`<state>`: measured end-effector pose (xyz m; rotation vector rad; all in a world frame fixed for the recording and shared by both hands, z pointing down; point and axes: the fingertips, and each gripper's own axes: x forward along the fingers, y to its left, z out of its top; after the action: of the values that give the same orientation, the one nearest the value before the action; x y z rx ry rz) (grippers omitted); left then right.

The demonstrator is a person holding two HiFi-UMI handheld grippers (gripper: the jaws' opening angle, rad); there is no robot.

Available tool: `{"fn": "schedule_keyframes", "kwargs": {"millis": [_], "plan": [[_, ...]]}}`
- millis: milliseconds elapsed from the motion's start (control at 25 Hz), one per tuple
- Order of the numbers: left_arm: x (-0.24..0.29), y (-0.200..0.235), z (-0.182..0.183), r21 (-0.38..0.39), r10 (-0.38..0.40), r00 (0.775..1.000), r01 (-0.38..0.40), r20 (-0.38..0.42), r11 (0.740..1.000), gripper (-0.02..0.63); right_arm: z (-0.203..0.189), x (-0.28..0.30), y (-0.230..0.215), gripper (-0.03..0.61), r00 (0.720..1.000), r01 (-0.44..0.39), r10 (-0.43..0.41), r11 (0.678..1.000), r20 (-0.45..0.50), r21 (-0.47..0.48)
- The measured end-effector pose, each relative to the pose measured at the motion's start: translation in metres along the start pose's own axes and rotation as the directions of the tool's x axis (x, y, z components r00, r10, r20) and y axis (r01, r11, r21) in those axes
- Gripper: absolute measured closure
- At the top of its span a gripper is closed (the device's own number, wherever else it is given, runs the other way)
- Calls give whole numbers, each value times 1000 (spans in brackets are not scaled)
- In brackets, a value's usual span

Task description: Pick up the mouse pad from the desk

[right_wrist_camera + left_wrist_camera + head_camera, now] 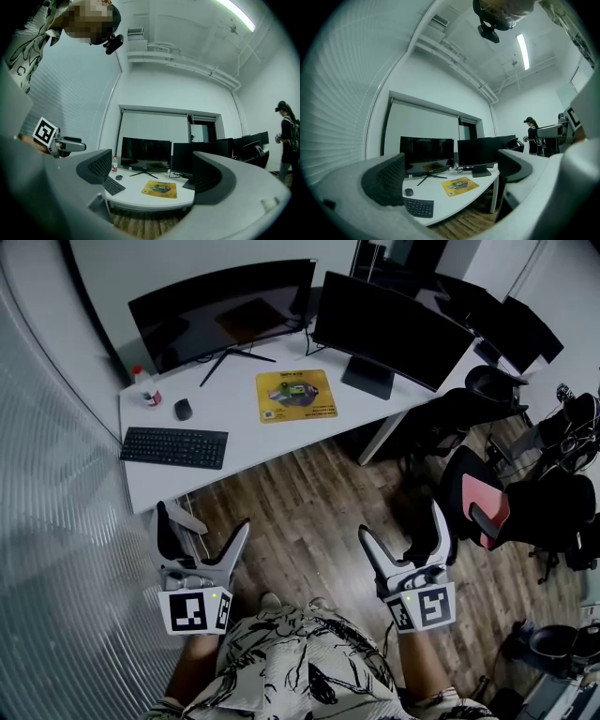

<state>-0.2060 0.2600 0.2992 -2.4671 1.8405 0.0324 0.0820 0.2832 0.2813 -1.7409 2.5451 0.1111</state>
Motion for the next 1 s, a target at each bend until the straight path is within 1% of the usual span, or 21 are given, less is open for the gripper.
{"fn": "schedule_keyframes", "kwargs": {"millis": [120, 320, 440, 720, 1000], "plan": [[-1, 7, -2, -10, -11, 1000, 11, -1, 1000, 12, 0, 0, 8, 52, 1000, 12, -12, 1000, 1, -3], [-4, 11, -10, -26, -49, 999, 49, -6, 998, 12, -5, 0, 17, 51, 999, 33, -33, 999, -15, -4], [-3, 15, -19, -32, -56, 998, 55, -23, 998, 12, -10, 2, 18, 51, 999, 38, -38, 999, -30, -2], [14, 11, -24, -32, -42, 999, 41, -29, 999, 12, -16, 16, 3, 51, 999, 35, -35, 999, -26, 8], [43, 3, -22, -20, -35, 999, 34, -27, 999, 12, -21, 35, -26, 51, 999, 33, -33, 999, -17, 20]]}}
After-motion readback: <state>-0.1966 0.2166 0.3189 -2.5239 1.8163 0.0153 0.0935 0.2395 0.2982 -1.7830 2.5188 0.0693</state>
